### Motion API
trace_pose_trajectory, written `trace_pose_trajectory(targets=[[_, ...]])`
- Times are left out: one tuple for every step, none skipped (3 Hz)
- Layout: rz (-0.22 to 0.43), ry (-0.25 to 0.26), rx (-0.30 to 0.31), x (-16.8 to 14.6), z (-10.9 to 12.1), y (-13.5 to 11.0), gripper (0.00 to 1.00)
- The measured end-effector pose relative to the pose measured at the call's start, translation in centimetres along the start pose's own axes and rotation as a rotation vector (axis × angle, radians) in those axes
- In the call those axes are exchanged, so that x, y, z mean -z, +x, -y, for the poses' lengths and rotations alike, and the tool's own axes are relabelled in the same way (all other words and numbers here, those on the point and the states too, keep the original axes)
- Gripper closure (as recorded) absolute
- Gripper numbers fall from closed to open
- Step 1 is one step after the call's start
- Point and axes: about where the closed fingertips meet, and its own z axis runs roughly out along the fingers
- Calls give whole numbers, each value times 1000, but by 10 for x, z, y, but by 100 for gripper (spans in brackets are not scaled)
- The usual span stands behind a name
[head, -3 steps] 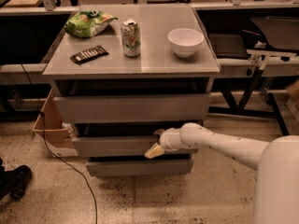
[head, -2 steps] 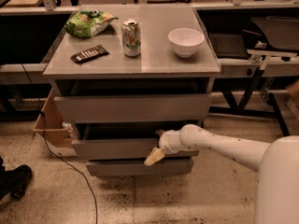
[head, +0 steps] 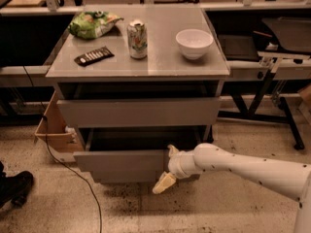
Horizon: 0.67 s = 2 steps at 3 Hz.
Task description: Open middle drawer
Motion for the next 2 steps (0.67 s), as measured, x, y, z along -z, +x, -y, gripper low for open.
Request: trace_pose_trajectory(targets=[[0,0,0,3,0,-2,0],[-35,-40,16,33,-41,7,0]])
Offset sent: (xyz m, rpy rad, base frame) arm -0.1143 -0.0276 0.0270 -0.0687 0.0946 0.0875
